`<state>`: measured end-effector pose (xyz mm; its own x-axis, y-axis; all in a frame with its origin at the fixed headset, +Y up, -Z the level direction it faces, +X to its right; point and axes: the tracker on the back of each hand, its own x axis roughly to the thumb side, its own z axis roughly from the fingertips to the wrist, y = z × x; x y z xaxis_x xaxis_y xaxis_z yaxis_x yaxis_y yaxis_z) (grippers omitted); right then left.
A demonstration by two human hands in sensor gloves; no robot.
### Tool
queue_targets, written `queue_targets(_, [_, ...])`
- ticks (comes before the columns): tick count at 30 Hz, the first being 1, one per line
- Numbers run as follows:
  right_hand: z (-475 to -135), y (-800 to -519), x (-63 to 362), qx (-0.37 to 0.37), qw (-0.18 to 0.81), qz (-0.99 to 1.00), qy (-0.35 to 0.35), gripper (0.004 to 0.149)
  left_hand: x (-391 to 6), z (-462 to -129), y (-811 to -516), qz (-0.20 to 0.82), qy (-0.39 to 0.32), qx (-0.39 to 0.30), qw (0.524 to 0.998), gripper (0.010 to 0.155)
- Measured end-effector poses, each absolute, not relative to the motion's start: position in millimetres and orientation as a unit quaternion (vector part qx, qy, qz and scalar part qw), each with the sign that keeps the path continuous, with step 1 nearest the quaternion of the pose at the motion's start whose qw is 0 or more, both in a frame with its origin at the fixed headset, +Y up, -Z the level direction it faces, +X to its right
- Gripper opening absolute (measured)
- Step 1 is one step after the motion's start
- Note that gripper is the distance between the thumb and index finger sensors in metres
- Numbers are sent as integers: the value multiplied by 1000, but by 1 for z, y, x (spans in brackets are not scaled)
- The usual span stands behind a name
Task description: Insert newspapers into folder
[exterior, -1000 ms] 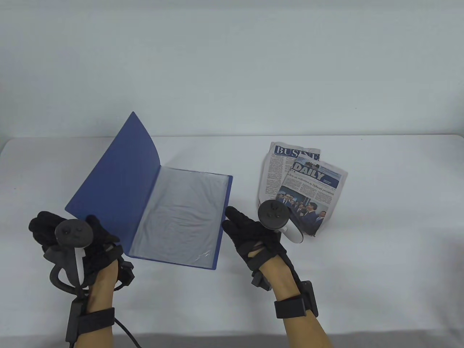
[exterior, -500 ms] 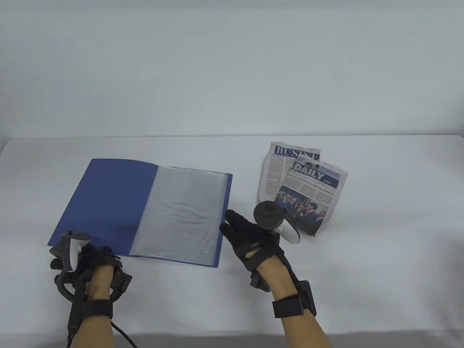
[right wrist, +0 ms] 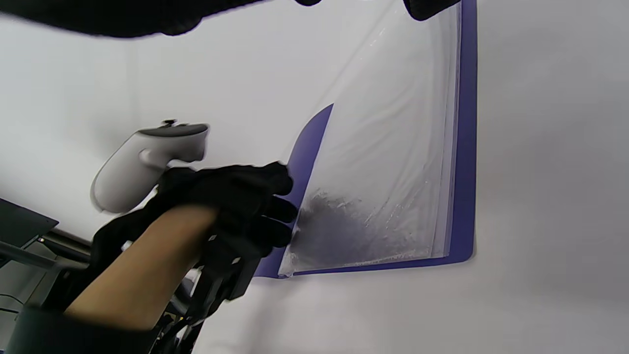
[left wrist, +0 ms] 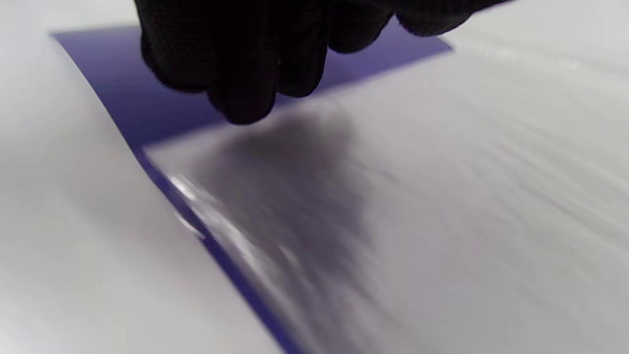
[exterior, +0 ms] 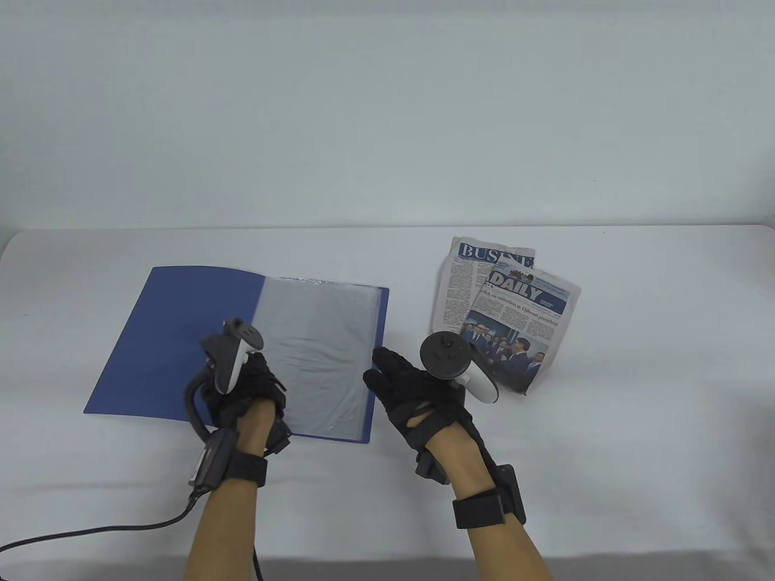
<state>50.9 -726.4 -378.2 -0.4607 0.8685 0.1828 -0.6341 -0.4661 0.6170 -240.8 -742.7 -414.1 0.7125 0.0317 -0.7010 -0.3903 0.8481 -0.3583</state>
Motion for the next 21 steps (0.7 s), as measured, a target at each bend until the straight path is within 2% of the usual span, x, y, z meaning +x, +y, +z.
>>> queue_targets(3, [-378, -728, 55, 241, 467, 814, 247, 80, -218, -428, -753, -9, 415, -273, 868, 82])
queue_targets(4, [-379, -727, 57, 240, 468, 814, 247, 80, -215, -432, -762, -11, 420, -315, 851, 83])
queue_targets(5, [-380, -726, 58, 237, 466, 816, 246, 80, -215, -433, -769, 5, 426, -348, 835, 79])
queue_targets(7, [-381, -722, 59, 234, 463, 821, 239, 80, -217, -434, -771, 24, 433, -346, 832, 75])
queue_targets(9, [-382, -718, 58, 234, 457, 826, 233, 80, -227, -433, -773, 50, 414, -378, 827, 73])
queue_targets(12, [-383, -714, 53, 241, 445, 832, 230, 80, -247, -426, -776, 144, 381, -429, 806, 71])
queue_targets(15, [-381, -714, 48, 248, 441, 831, 231, 80, -264, -420, -781, 226, 346, -421, 807, 70])
queue_targets(16, [-380, -715, 47, 249, 441, 831, 232, 80, -265, -420, -779, 218, 346, -408, 816, 70])
queue_targets(17, [-380, -716, 47, 248, 439, 831, 233, 80, -263, -419, -775, 175, 365, -396, 825, 69])
queue_targets(20, [-378, -718, 50, 238, 440, 834, 234, 80, -243, -424, -763, -58, 417, -324, 848, 68])
queue_targets(21, [-378, -719, 52, 234, 445, 833, 233, 79, -236, -427, -768, -87, 408, -306, 856, 66])
